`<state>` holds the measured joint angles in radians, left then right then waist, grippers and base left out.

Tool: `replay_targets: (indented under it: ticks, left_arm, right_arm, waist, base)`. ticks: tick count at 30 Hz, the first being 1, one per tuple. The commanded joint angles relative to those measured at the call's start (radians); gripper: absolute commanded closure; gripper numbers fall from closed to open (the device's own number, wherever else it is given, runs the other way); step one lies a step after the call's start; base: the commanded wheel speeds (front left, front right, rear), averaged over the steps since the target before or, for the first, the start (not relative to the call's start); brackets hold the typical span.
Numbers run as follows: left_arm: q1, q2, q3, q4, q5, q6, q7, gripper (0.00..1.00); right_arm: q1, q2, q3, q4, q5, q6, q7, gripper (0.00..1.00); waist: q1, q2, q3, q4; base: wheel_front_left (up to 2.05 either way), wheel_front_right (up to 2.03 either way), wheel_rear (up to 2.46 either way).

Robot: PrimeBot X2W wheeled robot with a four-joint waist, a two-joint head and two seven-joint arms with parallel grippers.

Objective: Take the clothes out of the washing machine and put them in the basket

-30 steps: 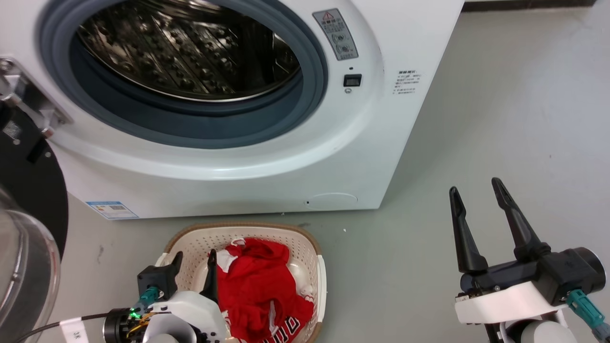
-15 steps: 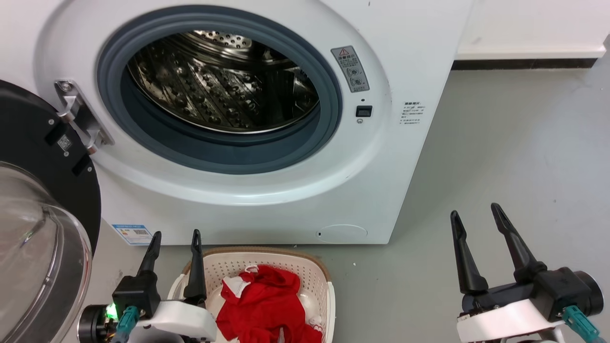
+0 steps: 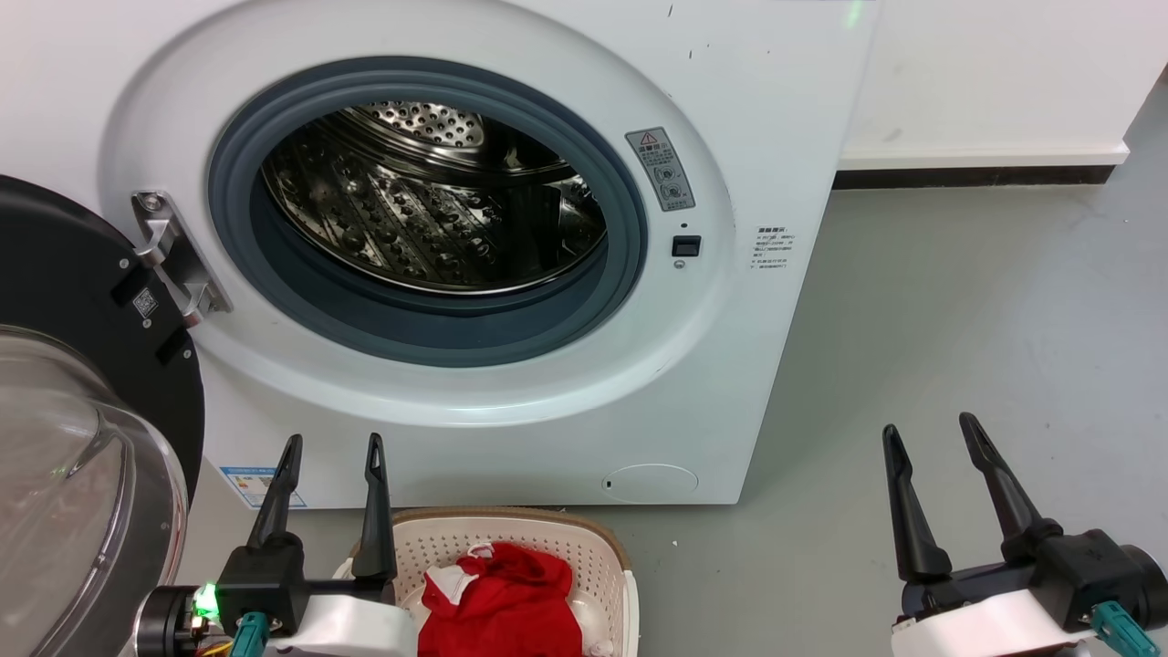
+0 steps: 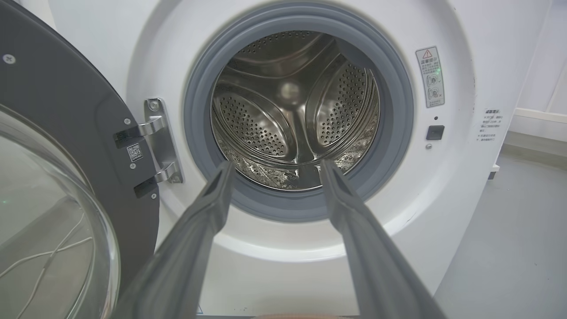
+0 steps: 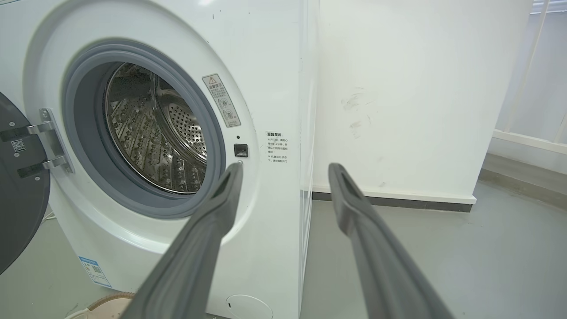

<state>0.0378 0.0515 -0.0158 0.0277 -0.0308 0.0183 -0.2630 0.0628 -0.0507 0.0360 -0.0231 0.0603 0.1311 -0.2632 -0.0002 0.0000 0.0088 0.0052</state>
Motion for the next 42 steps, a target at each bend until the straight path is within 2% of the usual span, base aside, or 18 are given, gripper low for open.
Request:
replay_targets:
  ticks: [1,18,40,41,42]
  left_arm:
    - [0.015,-0.002,0.000,-0.007,0.005,0.004,-0.002,0.00]
    - [0.045,-0.002,-0.017,-0.044,0.016,0.025,-0.002,0.00]
    - [0.051,-0.002,-0.003,-0.010,-0.016,0.013,-0.002,0.00]
    - [0.041,0.000,-0.005,-0.010,-0.015,0.010,0.000,1.00]
    - [0.041,0.000,-0.006,0.000,-0.017,0.009,0.000,1.00]
  right_arm:
    - [0.014,0.001,-0.003,0.003,-0.007,-0.001,-0.002,0.00]
    - [0.052,0.001,-0.003,-0.003,0.003,-0.001,-0.002,0.00]
    - [0.040,0.001,0.001,0.000,0.004,-0.001,-0.002,0.00]
    - [0.042,0.000,0.002,-0.001,0.002,0.000,0.000,1.00]
    - [0.044,0.000,0.003,0.005,0.003,0.000,0.001,1.00]
  waist:
    - [0.0002,0.0000,-0.004,-0.001]
    - [0.0002,0.0000,-0.033,0.000]
    - [0.0002,0.0000,-0.039,-0.009]
    - [0.0002,0.0000,-0.039,-0.009]
    - [0.0002,0.0000,-0.039,-0.010]
  base:
    - [0.00,0.00,0.00]
    - [0.00,0.00,0.00]
    - [0.00,0.00,0.00]
    - [0.00,0.00,0.00]
    - [0.00,0.00,0.00]
